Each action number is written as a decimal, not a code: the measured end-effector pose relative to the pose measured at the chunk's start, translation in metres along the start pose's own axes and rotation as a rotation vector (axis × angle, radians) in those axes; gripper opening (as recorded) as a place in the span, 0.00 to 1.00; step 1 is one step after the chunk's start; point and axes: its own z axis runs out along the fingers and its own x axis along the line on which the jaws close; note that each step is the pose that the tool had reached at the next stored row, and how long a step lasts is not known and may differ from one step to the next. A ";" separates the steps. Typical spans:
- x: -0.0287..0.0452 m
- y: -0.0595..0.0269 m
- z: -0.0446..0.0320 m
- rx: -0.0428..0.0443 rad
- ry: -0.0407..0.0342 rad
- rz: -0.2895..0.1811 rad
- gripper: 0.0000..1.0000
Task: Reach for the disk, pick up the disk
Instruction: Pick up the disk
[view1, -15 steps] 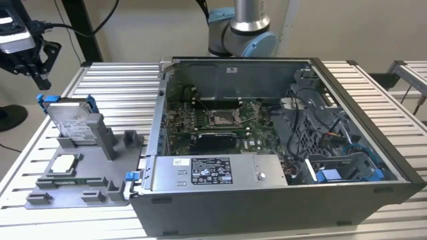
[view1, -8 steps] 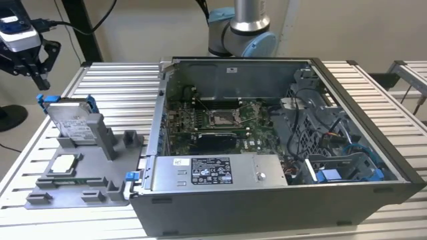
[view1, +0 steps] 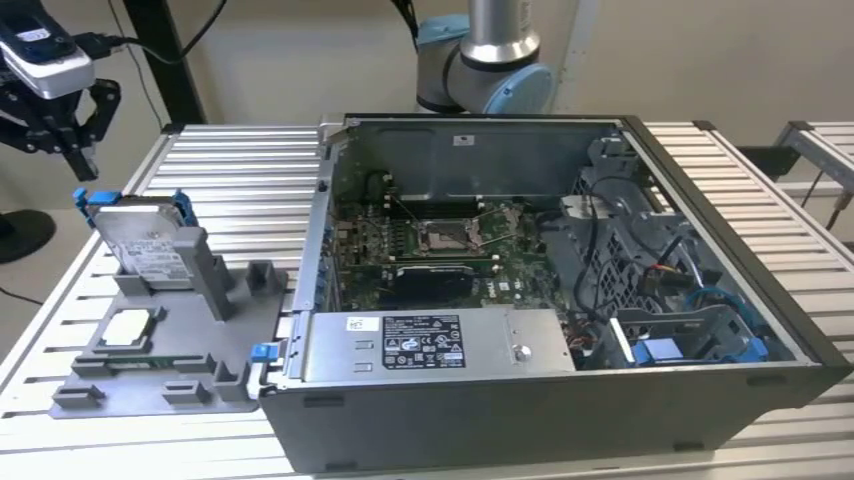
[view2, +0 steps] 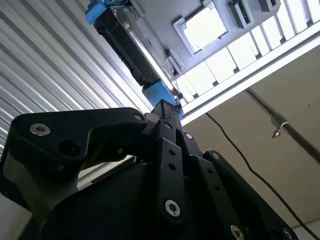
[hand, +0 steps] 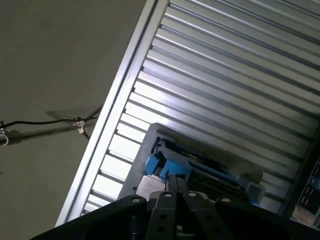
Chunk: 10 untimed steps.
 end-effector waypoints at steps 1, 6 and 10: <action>0.0000 0.0000 0.0000 0.0002 0.0006 -0.018 0.00; 0.0001 0.0000 0.0000 0.0010 0.0038 -0.109 0.00; 0.0001 0.0000 0.0000 0.0015 0.0064 -0.182 0.00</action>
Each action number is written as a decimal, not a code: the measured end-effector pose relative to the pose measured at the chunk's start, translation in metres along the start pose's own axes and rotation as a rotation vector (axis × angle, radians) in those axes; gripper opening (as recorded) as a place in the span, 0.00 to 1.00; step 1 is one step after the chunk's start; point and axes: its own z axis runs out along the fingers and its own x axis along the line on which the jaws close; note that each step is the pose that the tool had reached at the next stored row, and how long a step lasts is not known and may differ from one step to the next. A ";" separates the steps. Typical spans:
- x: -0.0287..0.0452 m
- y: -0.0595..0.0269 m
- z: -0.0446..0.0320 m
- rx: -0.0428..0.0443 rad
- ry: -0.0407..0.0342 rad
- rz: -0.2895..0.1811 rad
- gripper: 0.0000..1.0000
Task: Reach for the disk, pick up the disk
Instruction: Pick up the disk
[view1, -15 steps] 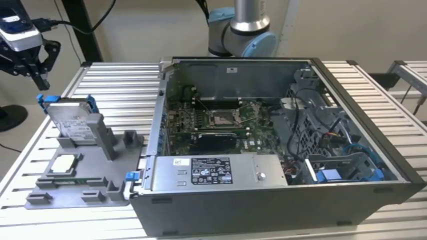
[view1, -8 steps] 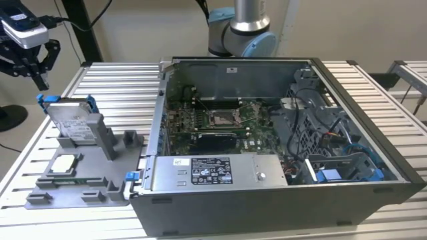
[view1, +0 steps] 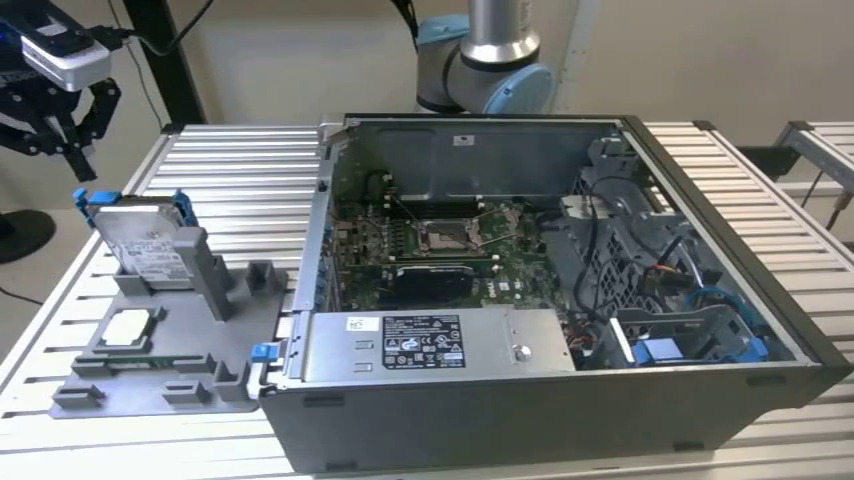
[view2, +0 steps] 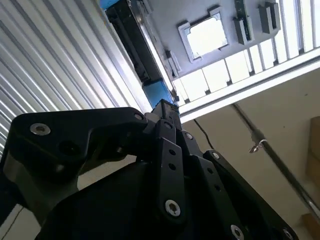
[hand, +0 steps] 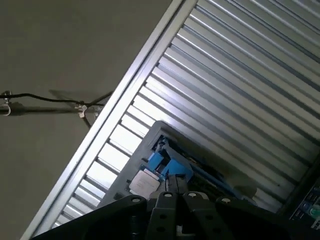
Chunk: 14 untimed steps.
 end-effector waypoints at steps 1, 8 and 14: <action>0.0000 0.0000 0.0000 0.0001 0.0006 -0.017 0.00; 0.0001 0.0001 0.0000 0.0010 0.0049 -0.145 0.00; 0.0001 0.0001 0.0000 0.0016 0.0085 -0.255 0.00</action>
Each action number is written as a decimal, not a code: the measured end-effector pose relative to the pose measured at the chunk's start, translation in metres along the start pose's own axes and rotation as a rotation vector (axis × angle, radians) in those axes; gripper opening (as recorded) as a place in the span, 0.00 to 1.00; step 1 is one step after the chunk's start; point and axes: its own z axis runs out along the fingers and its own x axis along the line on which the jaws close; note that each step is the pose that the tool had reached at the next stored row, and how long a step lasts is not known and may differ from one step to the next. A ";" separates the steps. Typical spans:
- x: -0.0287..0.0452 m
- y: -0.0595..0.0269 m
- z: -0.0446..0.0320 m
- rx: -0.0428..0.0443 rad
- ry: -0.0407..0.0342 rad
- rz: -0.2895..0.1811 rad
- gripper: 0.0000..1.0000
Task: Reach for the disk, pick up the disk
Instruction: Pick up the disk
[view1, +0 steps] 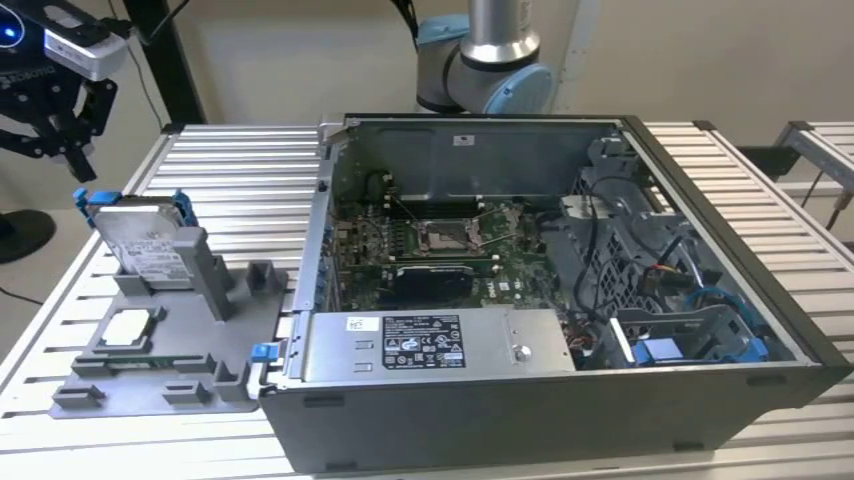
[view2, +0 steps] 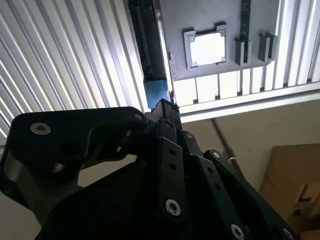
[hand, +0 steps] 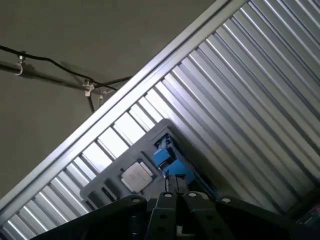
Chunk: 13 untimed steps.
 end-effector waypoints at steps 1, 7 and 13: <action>0.0000 0.0000 0.0000 0.0000 0.0005 -0.018 0.00; 0.0000 0.0000 0.0000 0.0006 0.0041 -0.128 0.00; 0.0000 0.0000 0.0000 0.0011 0.0076 -0.237 0.00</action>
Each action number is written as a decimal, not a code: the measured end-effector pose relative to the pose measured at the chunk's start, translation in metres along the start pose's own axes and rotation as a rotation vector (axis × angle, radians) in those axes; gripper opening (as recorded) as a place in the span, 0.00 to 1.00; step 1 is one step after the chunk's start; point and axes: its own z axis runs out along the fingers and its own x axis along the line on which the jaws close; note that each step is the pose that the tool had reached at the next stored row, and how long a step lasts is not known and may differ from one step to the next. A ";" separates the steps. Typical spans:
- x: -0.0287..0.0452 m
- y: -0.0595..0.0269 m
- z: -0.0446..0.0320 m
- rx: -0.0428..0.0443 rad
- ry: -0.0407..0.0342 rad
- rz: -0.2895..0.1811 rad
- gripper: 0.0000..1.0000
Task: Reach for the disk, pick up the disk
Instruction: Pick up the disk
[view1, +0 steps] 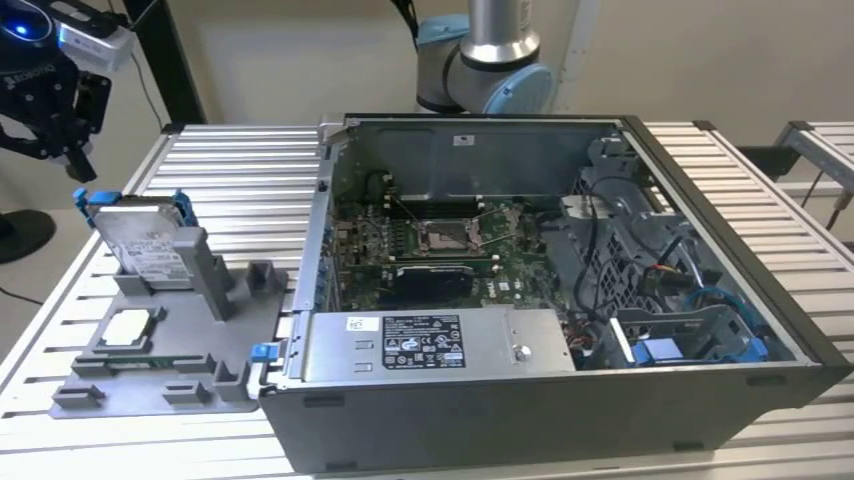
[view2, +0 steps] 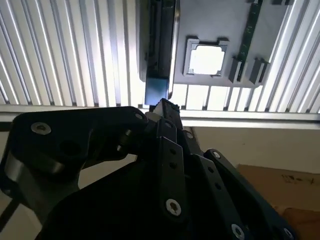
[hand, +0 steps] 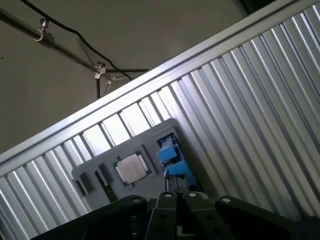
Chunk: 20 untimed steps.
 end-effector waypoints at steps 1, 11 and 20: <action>0.0000 0.0000 0.0000 0.0001 0.0005 -0.017 0.00; 0.0000 0.0000 -0.0001 0.0043 0.0044 -0.199 0.00; 0.0000 -0.0001 0.0002 0.0212 0.0006 -0.327 0.00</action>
